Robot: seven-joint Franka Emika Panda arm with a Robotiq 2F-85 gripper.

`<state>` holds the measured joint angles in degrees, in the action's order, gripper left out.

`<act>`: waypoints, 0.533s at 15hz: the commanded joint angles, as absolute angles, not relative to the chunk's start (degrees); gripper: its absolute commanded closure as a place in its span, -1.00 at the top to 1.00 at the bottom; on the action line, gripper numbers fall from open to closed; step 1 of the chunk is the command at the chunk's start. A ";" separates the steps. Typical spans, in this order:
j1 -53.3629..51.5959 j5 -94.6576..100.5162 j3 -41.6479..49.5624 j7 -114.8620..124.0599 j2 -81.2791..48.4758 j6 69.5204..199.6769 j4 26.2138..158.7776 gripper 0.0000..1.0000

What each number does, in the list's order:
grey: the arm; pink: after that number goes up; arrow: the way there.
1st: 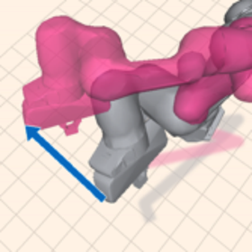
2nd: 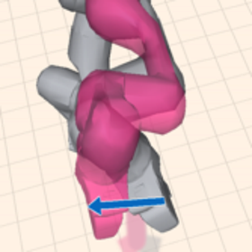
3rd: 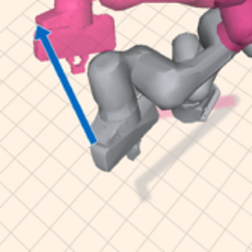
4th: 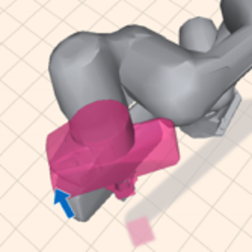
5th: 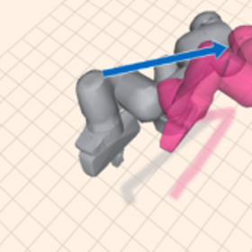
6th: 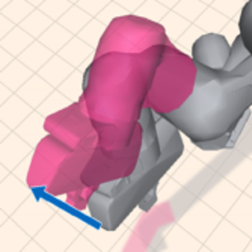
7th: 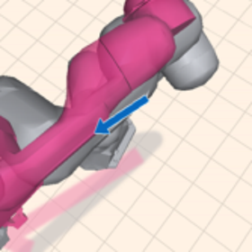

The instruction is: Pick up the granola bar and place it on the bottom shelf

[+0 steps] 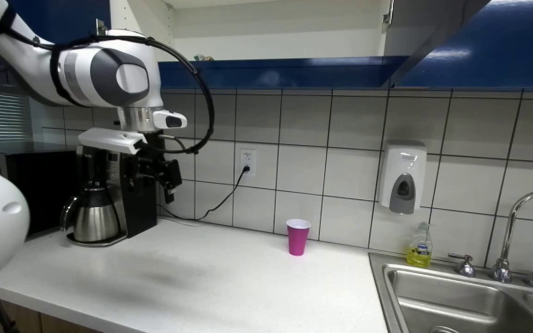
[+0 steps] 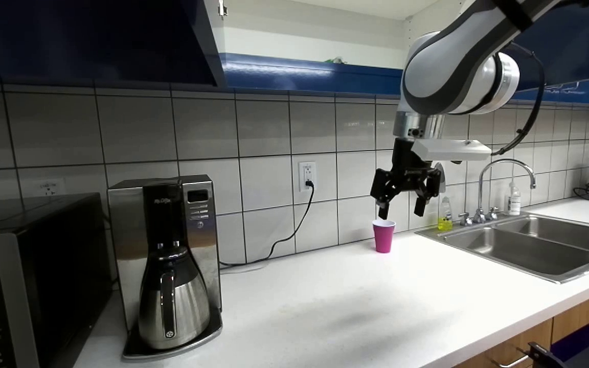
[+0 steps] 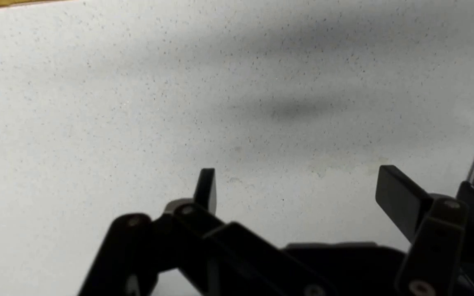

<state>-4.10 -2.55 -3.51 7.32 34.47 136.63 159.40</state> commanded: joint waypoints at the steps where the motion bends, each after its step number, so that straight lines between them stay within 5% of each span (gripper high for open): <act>1: -3.99 -3.74 -2.56 6.03 32.50 132.13 158.43 1.00; 8: -3.56 -2.92 -3.17 7.05 31.47 131.78 159.20 1.00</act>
